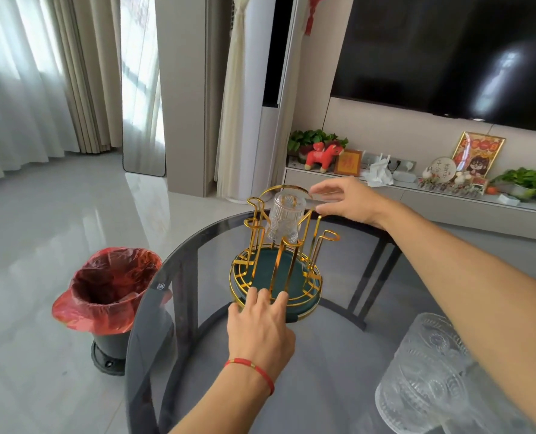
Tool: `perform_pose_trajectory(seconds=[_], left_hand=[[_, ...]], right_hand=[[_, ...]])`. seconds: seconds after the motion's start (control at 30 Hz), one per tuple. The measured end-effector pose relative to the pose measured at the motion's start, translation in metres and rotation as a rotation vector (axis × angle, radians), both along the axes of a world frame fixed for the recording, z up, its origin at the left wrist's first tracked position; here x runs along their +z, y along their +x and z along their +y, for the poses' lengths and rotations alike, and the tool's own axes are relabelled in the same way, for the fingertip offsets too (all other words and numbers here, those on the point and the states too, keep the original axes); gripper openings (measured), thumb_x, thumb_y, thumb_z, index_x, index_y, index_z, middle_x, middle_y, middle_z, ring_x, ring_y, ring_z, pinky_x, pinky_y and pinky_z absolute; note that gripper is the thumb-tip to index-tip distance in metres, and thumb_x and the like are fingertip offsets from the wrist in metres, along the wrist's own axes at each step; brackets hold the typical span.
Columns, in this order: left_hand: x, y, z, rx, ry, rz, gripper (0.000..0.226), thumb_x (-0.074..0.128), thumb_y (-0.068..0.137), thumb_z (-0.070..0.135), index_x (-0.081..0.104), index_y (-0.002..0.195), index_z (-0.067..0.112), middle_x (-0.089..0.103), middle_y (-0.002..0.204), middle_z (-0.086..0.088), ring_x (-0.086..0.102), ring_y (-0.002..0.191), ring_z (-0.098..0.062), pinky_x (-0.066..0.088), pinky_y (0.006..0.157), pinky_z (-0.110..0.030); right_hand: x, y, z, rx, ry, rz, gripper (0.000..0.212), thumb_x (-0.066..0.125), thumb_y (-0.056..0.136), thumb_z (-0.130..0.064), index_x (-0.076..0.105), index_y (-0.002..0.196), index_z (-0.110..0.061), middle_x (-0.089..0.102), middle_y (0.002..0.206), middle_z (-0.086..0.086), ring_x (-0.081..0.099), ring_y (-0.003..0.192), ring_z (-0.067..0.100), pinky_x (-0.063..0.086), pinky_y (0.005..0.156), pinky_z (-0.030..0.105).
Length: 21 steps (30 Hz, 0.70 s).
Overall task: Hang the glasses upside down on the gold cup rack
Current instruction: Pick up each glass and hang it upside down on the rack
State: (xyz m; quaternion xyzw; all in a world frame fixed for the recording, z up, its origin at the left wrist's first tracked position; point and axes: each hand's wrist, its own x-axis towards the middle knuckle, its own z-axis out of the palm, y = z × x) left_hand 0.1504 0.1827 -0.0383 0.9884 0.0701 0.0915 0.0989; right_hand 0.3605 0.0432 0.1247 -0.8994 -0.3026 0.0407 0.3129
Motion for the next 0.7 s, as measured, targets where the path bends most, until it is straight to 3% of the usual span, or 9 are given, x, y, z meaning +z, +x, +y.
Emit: perform_pose_trajectory(seconds=[0.17,0.27,0.37,0.43,0.53,0.6,0.7], left_hand=[[0.012,-0.013,-0.005,-0.009,0.008,0.024,0.051,0.056,0.089,0.043,0.050,0.137,0.025,0.054,0.136,-0.003,0.043,0.131,-0.028,0.052,0.091,-0.045],[0.030,-0.021,-0.015,0.006,-0.010,-0.081,0.046,0.058,0.088,0.045,0.057,0.126,0.021,0.057,0.121,-0.008,0.049,0.118,-0.031,0.052,0.087,-0.044],[0.035,-0.033,-0.036,-0.209,-0.250,-0.214,0.046,0.063,0.087,0.035,0.058,0.130,0.019,0.060,0.117,-0.008,0.052,0.112,-0.029,0.048,0.090,-0.039],[0.032,-0.044,-0.054,-0.388,-0.478,-0.168,0.054,0.066,0.087,0.028,0.052,0.138,0.021,0.059,0.124,-0.006,0.053,0.117,-0.024,0.047,0.096,-0.035],[0.026,-0.053,-0.077,-0.528,-0.712,-0.026,0.074,0.072,0.083,0.045,0.039,0.147,0.030,0.052,0.132,0.003,0.054,0.117,-0.014,0.049,0.095,-0.029],[0.022,-0.053,-0.093,-0.580,-0.737,0.007,0.090,0.075,0.076,0.057,0.031,0.151,0.034,0.048,0.137,0.007,0.052,0.118,-0.009,0.049,0.096,-0.027],[0.017,-0.051,-0.117,-0.601,-0.693,0.021,0.102,0.079,0.074,0.054,0.023,0.156,0.030,0.042,0.147,0.006,0.046,0.124,-0.009,0.048,0.101,-0.027]], right_hand=[[0.007,-0.071,-0.067,-0.056,0.032,-0.024,0.029,0.077,0.095,-0.025,0.076,0.124,-0.022,0.077,0.124,-0.004,0.070,0.118,0.009,0.050,0.113,0.038],[0.001,-0.123,-0.096,-0.064,0.030,-0.025,0.026,0.076,0.095,-0.020,0.077,0.122,-0.018,0.079,0.120,-0.006,0.071,0.115,0.007,0.052,0.109,0.035],[-0.014,-0.172,-0.128,-0.122,0.055,-0.110,0.022,0.073,0.096,-0.019,0.079,0.117,-0.023,0.077,0.115,-0.019,0.070,0.111,-0.003,0.051,0.102,0.023],[-0.028,-0.200,-0.148,-0.173,0.160,-0.153,0.020,0.072,0.096,-0.015,0.080,0.112,-0.023,0.078,0.112,-0.018,0.071,0.108,-0.001,0.052,0.096,0.015],[-0.052,-0.235,-0.160,-0.234,0.329,-0.214,0.018,0.071,0.095,-0.007,0.081,0.106,-0.018,0.081,0.106,-0.009,0.074,0.101,0.007,0.055,0.091,0.018],[-0.069,-0.249,-0.162,-0.258,0.338,-0.339,0.016,0.072,0.093,-0.003,0.081,0.101,-0.015,0.081,0.097,-0.005,0.074,0.091,0.011,0.056,0.083,0.021],[-0.087,-0.260,-0.163,-0.283,0.360,-0.422,0.012,0.071,0.091,-0.011,0.080,0.096,-0.017,0.080,0.087,-0.009,0.072,0.080,0.011,0.054,0.071,0.021]])
